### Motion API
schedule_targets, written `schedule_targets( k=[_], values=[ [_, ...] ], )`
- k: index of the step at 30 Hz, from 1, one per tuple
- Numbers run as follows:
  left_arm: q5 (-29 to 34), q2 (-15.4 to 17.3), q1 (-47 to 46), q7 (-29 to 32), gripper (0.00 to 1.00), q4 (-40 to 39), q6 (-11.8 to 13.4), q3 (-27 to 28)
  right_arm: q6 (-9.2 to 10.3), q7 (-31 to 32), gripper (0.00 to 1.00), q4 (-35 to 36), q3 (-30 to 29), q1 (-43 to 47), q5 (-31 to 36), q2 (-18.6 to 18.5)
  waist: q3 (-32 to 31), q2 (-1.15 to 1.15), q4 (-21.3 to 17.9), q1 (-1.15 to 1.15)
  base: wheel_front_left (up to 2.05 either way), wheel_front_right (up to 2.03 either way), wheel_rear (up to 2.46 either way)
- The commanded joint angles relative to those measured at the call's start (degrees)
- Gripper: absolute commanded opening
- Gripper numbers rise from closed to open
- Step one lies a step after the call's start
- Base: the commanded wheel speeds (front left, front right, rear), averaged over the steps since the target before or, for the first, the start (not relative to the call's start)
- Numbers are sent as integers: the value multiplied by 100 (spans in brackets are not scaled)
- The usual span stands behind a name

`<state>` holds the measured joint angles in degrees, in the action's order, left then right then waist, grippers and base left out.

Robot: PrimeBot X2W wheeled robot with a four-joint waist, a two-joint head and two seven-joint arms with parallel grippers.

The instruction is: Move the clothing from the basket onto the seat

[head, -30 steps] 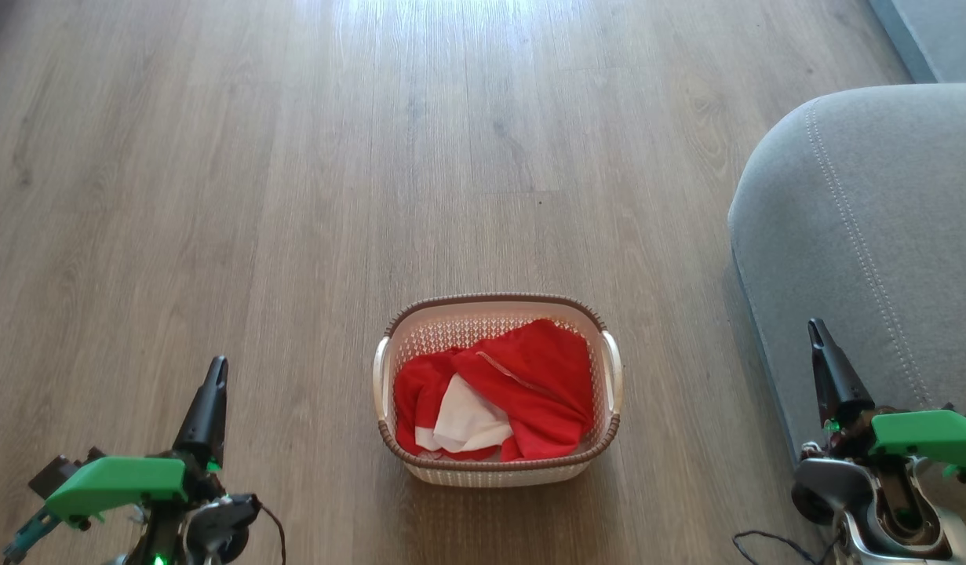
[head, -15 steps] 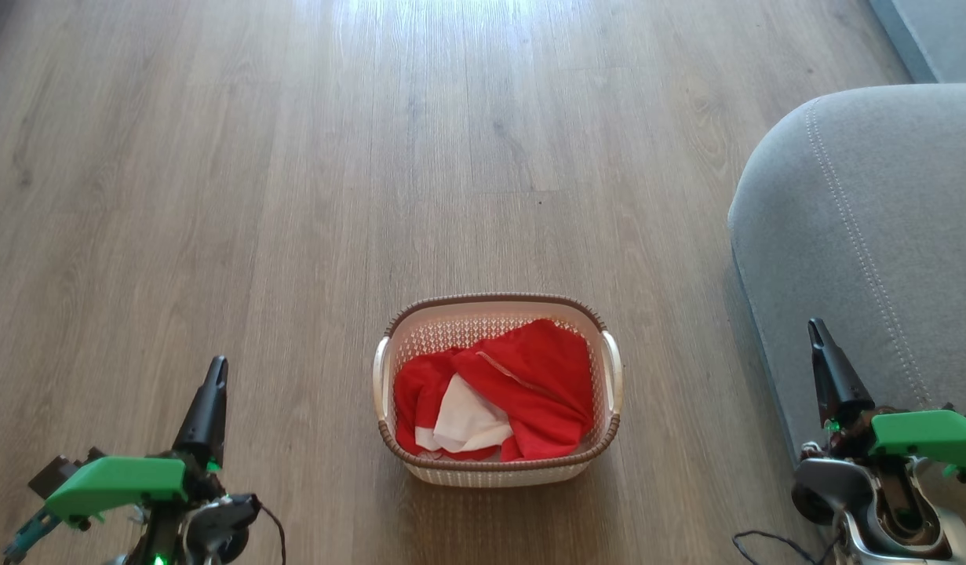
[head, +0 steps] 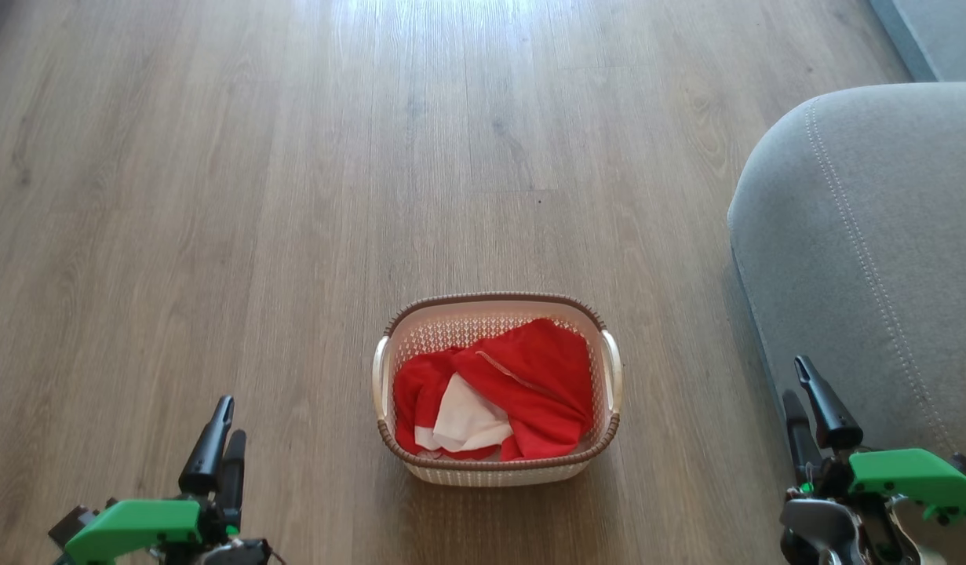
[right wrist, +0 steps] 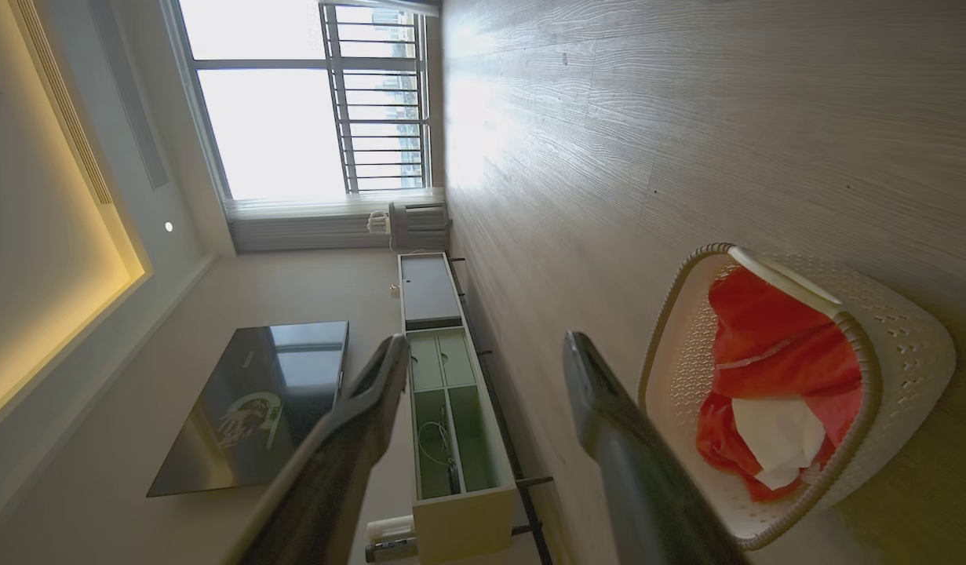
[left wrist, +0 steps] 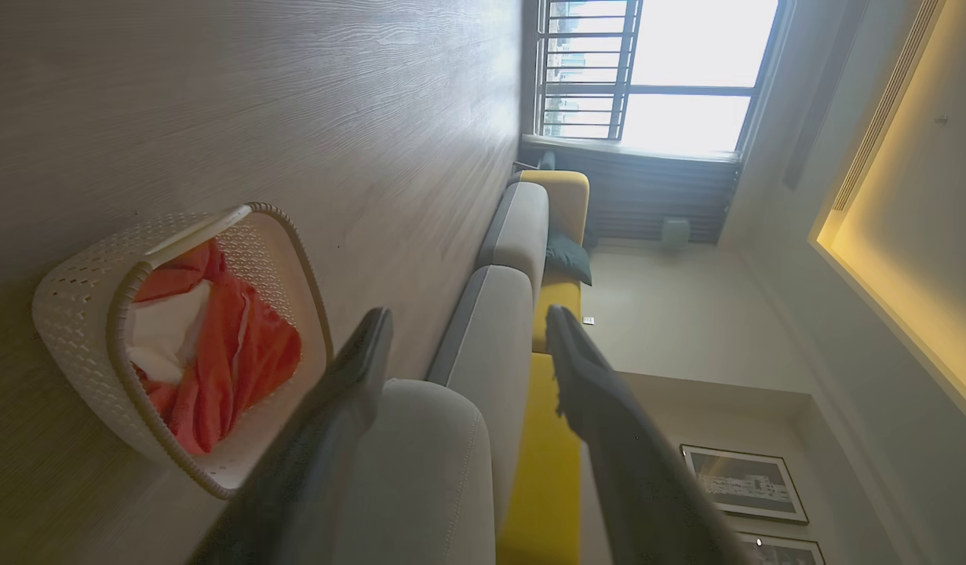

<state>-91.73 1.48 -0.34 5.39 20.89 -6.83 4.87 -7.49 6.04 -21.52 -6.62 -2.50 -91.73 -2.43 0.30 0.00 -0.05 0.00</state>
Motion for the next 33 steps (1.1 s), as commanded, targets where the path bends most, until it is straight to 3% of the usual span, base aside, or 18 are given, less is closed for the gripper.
schedule_targets(
  k=[1,14,33],
  values=[
    [50,36,-300,-51,100,-176,-6,-12,0,-62,100,195,42,-329,61,-41,2,0,0,0,0,0,0],
    [482,126,-527,-296,100,-88,-13,-108,0,-345,100,101,442,-632,362,-189,30,0,-9,0,0,0,0],
    [2202,150,-802,-614,100,9,-23,-54,0,-669,100,-83,668,-1037,1909,-290,87,0,-19,0,0,0,0]
  ],
)
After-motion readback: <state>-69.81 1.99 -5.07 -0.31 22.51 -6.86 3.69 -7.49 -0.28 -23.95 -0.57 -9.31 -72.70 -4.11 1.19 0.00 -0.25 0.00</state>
